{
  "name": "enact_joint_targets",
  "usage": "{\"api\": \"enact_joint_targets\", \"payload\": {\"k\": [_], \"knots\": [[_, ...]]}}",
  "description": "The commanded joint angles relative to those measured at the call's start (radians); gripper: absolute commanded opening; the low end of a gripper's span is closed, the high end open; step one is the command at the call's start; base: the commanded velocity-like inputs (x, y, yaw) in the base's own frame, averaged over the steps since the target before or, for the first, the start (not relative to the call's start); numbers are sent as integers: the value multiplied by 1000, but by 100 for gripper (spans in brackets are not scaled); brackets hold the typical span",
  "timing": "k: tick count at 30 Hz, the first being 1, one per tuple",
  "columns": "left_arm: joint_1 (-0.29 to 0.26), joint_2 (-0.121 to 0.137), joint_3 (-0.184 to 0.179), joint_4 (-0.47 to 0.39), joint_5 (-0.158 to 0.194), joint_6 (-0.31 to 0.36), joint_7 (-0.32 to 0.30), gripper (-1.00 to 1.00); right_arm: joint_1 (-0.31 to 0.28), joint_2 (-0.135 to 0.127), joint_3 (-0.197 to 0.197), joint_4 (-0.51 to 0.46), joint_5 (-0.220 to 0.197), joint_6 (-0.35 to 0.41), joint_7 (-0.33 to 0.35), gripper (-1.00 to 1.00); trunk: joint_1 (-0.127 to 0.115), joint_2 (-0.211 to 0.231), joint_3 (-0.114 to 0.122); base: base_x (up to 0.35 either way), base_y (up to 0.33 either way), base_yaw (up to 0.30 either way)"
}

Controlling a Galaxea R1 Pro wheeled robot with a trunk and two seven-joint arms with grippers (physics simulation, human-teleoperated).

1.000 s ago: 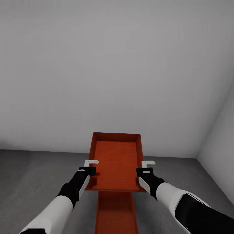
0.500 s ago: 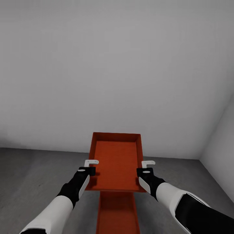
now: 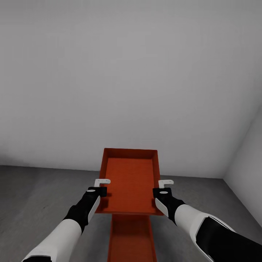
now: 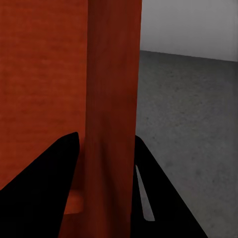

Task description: Move the two storage containers from the living room to the garage. In the garage, place one container on the floor and stack the other container on top of it (either order is fine).

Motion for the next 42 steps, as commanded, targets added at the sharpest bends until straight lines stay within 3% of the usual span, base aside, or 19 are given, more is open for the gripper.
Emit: {"api": "enact_joint_targets", "payload": {"k": [1,42], "knots": [[0,-12,1,2,-9,7,2,-100,-1,0,17,-32,16,1,-25,-100,1,-2,-2,0,0,0],[0,-12,1,2,-9,7,2,-100,-1,-1,17,-31,16,-1,-25,-100,1,-2,-61,0,0,0]]}}
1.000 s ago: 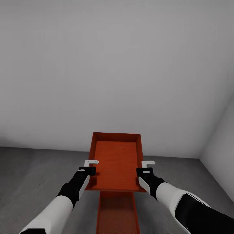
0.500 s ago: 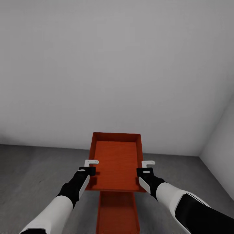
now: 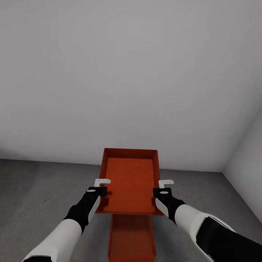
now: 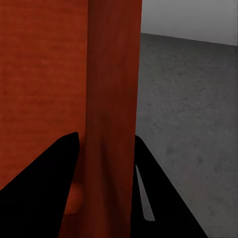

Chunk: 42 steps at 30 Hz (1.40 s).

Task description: Move the two storage containers from the living room to the garage. In the garage, place one container on the floor and stack the other container on top of it (either order is fine).

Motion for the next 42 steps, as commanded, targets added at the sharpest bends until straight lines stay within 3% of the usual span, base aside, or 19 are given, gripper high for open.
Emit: {"api": "enact_joint_targets", "payload": {"k": [1,42], "knots": [[0,-10,-1,2,-5,7,1,-100,-1,1,18,-34,16,1,-30,-100,0,-2,-4,0,0,0],[0,-10,-1,0,-1,7,1,-100,-1,-1,18,-33,16,-13,-30,-100,0,-2,-70,0,1,0]]}}
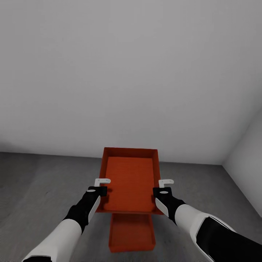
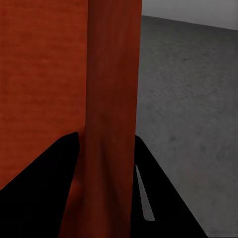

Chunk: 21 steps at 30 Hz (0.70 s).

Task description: Move the two storage containers from the living room to the garage. In the garage, place one container on the floor and stack the other container on top of it (either order is fine).

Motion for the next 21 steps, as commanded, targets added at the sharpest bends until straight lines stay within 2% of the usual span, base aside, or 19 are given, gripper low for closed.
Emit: {"api": "enact_joint_targets", "payload": {"k": [1,8,21], "knots": [[0,-11,1,1,-5,25,1,-100,-2,1,11,-26,19,-3,-23,-100,0,-2,-4,0,77,0],[0,-13,1,1,-6,26,1,-100,-2,1,11,-26,19,-3,-22,-100,0,-2,-15,0,144,0],[0,-14,1,1,-6,25,3,-100,-2,2,11,-26,19,-3,-22,-100,0,-2,-36,0,9,0]]}}
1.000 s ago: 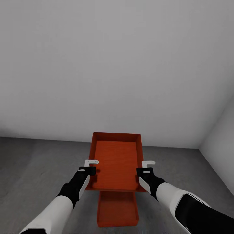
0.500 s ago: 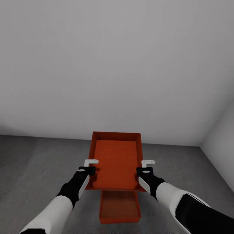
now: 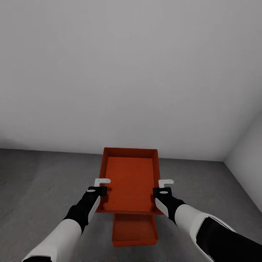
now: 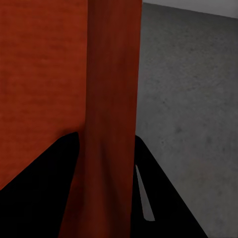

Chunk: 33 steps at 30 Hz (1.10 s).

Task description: Move the two storage containers from the living room to the garage. In the garage, place one container on the floor and stack the other container on top of it (either order is fine).

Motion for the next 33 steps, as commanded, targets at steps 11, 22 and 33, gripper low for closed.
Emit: {"api": "enact_joint_targets", "payload": {"k": [11,22,33], "knots": [[0,-15,2,1,-9,22,2,-100,-1,1,12,-28,19,-5,-23,-100,0,-2,-20,0,0,0],[0,-16,2,1,-9,22,2,-100,-1,-1,12,-28,19,-6,-23,-100,0,-2,-38,0,0,0],[0,-16,2,1,-9,22,2,-100,-1,-1,12,-28,19,-6,-23,-100,0,-2,-55,0,0,0]]}}
